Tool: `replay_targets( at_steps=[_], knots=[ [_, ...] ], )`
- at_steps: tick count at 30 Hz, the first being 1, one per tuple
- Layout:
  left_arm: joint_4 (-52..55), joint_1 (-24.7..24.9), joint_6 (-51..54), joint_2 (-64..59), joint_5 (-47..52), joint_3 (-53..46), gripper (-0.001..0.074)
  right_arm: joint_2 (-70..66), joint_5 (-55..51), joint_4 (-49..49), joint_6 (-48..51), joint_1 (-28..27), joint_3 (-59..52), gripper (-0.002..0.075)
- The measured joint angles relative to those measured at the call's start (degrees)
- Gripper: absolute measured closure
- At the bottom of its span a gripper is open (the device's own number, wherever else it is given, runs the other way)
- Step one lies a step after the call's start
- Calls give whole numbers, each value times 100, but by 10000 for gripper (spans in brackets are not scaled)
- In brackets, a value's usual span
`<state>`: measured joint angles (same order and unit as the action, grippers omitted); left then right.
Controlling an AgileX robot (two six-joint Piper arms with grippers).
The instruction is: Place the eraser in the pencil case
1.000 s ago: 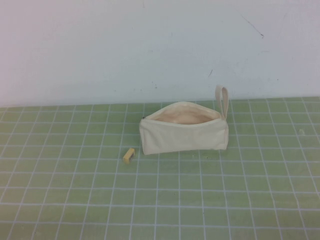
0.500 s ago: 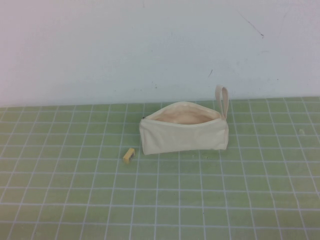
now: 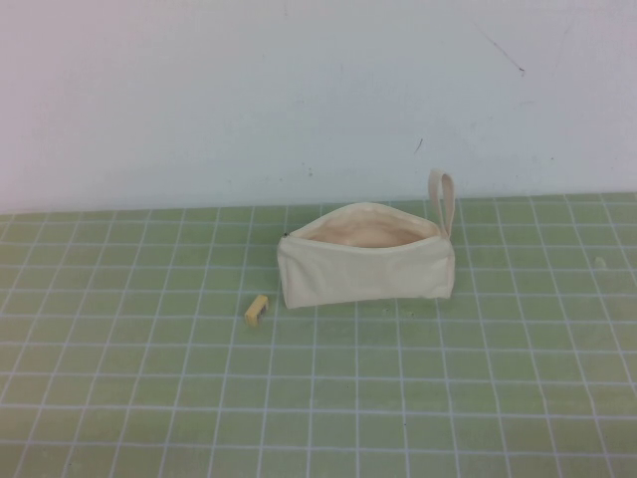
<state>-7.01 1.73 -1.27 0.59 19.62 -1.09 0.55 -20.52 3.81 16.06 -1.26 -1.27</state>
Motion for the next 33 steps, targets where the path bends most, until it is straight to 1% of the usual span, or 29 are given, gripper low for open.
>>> replay_targets(
  at_steps=[8, 12, 16, 33],
  knots=[
    [0, 0, 0, 0, 0, 0, 736, 0, 22, -77, -25, 0, 0, 726],
    [0, 0, 0, 0, 0, 0, 736, 0, 22, -338, -618, 0, 0, 726],
    [0, 0, 0, 0, 0, 0, 736, 0, 22, -425, -782, 0, 0, 726],
    [0, 0, 0, 0, 0, 0, 736, 0, 22, -449, -817, 0, 0, 726]
  ],
)
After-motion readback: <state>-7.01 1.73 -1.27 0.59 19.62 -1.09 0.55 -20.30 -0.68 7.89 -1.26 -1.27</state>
